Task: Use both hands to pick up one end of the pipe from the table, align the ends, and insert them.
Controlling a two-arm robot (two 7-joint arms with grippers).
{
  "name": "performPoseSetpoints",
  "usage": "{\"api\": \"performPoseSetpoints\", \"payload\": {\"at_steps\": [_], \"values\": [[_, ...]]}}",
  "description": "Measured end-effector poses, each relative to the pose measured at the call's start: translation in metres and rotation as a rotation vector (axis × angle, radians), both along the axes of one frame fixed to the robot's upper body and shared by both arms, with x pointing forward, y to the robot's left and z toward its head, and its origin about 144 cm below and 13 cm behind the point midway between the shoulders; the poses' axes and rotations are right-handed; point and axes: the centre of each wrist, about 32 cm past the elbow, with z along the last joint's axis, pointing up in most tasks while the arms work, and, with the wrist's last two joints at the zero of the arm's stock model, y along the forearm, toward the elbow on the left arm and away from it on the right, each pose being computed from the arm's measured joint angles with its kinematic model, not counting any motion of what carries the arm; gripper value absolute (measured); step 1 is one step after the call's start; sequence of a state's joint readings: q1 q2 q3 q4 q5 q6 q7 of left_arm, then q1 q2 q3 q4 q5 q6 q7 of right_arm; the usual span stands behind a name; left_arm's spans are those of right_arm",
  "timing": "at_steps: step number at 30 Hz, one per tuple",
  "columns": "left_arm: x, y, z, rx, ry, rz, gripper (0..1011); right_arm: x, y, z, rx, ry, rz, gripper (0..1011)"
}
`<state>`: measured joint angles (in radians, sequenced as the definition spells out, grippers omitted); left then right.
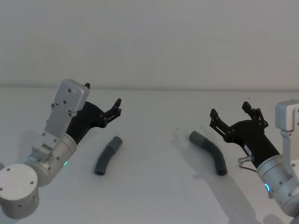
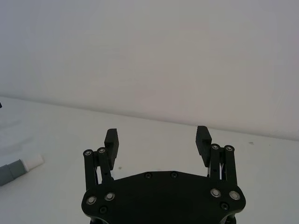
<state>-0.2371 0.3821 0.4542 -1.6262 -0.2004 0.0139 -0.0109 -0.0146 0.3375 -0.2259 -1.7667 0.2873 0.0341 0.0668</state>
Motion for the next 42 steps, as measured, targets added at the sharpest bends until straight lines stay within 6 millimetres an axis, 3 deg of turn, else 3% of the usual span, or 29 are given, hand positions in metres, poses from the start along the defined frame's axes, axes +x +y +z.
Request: {"api": "performPoseSetpoints", "payload": {"at_steps": [42], "values": [[-0.0007,-0.0002,0.0013,0.006,0.024,-0.007,1001,0.0019,0.0018,-0.0001,-0.006,0.024,0.007,1000]]}}
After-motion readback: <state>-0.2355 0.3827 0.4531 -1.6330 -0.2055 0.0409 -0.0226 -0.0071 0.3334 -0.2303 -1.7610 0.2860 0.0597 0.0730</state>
